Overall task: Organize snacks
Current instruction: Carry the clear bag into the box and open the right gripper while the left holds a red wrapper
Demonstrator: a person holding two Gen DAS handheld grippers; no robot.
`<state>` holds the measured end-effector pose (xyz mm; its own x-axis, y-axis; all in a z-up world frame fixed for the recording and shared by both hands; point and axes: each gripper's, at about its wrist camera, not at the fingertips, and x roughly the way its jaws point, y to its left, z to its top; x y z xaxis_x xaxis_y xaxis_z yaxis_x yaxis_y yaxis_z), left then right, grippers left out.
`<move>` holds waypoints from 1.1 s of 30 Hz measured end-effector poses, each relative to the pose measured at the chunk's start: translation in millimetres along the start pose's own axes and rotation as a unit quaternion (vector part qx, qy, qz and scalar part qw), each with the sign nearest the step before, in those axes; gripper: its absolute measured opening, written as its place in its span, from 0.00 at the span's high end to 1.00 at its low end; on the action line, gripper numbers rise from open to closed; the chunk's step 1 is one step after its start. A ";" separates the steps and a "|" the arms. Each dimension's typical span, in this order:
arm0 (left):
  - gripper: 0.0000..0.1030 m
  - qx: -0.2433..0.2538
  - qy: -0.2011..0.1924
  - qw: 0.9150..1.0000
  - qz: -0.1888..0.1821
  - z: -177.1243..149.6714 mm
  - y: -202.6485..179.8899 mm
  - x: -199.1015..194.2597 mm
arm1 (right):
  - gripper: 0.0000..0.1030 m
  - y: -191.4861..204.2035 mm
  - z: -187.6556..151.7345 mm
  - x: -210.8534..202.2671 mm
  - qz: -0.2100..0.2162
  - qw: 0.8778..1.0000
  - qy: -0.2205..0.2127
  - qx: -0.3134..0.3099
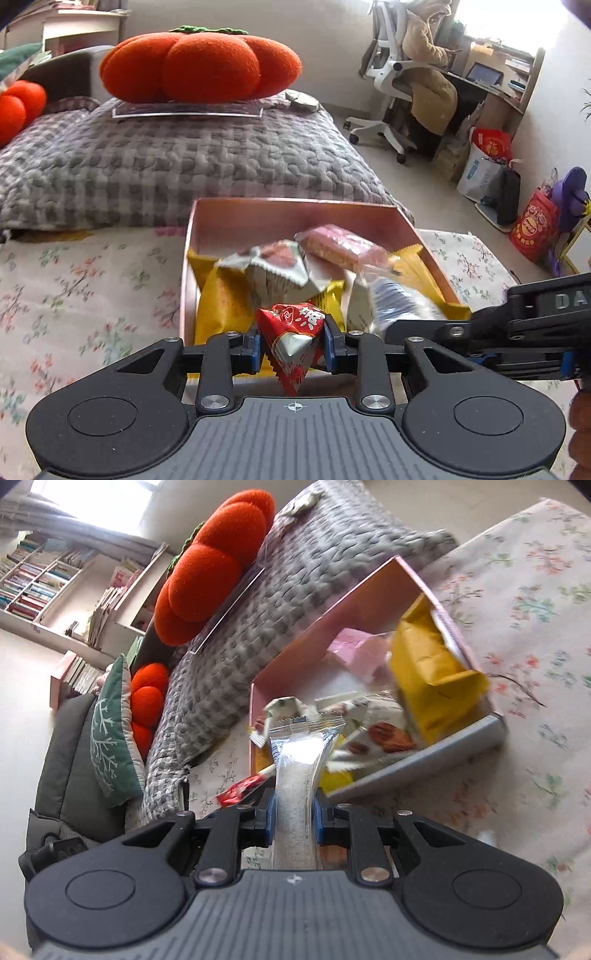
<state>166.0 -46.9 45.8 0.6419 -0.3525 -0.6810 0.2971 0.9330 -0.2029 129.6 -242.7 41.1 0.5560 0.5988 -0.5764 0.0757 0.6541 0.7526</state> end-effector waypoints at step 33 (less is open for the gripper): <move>0.36 -0.068 -0.054 0.996 0.015 -8.3 48.7 -67.1 | 0.66 14.7 29.1 -17.4 -0.056 0.995 -0.071 -0.027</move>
<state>131.5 22.8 75.8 0.7238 -0.3225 -0.6100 0.1821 0.9420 -0.2819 145.2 -256.9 71.5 0.6586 0.4512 -0.6022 0.1014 0.7398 0.6652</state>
